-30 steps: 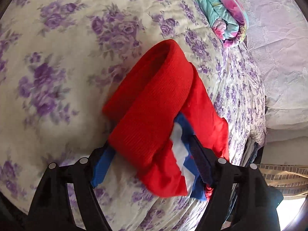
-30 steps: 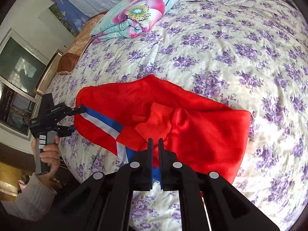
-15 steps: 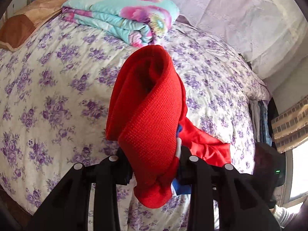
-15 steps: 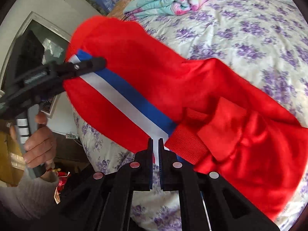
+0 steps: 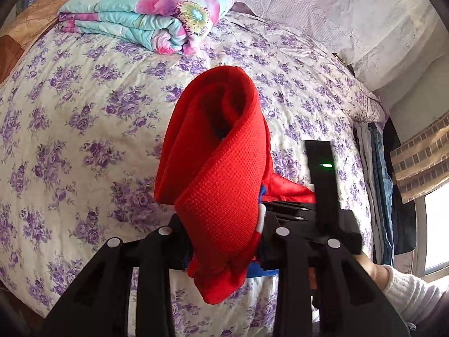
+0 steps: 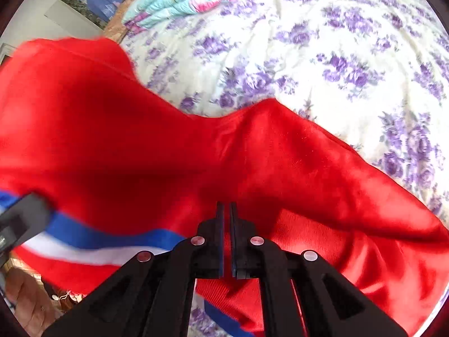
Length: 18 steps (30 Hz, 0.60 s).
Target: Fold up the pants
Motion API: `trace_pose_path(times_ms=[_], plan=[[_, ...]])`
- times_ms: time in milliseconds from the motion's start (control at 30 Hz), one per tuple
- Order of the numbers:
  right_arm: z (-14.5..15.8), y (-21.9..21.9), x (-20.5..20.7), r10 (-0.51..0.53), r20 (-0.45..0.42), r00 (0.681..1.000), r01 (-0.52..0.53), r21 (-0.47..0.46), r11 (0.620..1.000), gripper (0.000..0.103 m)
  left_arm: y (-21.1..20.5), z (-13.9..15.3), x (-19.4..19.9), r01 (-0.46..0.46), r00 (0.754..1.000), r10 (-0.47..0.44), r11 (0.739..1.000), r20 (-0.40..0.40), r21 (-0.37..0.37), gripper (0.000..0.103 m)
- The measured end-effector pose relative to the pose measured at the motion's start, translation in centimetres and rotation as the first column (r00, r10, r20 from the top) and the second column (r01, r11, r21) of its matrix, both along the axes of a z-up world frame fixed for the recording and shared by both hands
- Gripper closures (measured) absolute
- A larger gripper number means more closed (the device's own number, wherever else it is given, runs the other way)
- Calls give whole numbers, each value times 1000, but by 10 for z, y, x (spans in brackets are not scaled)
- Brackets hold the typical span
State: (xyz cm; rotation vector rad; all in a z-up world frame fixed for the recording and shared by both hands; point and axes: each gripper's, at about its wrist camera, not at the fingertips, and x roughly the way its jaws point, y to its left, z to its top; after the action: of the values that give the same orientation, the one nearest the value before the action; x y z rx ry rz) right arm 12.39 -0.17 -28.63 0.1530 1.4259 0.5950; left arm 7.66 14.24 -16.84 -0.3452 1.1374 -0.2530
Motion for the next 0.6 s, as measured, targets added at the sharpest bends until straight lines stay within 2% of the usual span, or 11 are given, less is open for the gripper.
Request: trace_pose_path(times_ms=[33,67,100,167,233,333,433,533,600], plan=[[-12,4,3,15,-7,1000,-15,-14,1000,103,-5,2,1,9,1000,-9,1000,-2,12,72],[-12,3,5,7,14,1000,-8,29,1000,103,-10,2,2,21,1000,-21,1000,-7,21,72],[-12,2,6,-4,-9,1000,5,40,999,103,-15,3,2,30,999,-30,999,-12,29,72],[2,-13,8,-54,-32,998,57,87,995,98,-27,4,3,62,998,-61,997,-22,36,72],[35,-43,2,-94,67,993,86,104,991,98,-44,8,2,108,994,-107,993,-19,43,72],[80,-103,-13,-141,230,963,147,-8,989,98,-81,7,1,206,979,-205,978,-16,46,72],[104,-172,-29,-213,287,934,245,-81,966,98,-128,-3,0,324,946,-323,945,-23,33,72],[113,-232,-50,-301,309,902,351,-122,928,98,-180,-18,-8,448,893,-447,894,-46,9,72],[107,-266,-69,-359,311,880,413,-128,902,98,-220,-40,-15,513,857,-505,855,-104,81,71]])
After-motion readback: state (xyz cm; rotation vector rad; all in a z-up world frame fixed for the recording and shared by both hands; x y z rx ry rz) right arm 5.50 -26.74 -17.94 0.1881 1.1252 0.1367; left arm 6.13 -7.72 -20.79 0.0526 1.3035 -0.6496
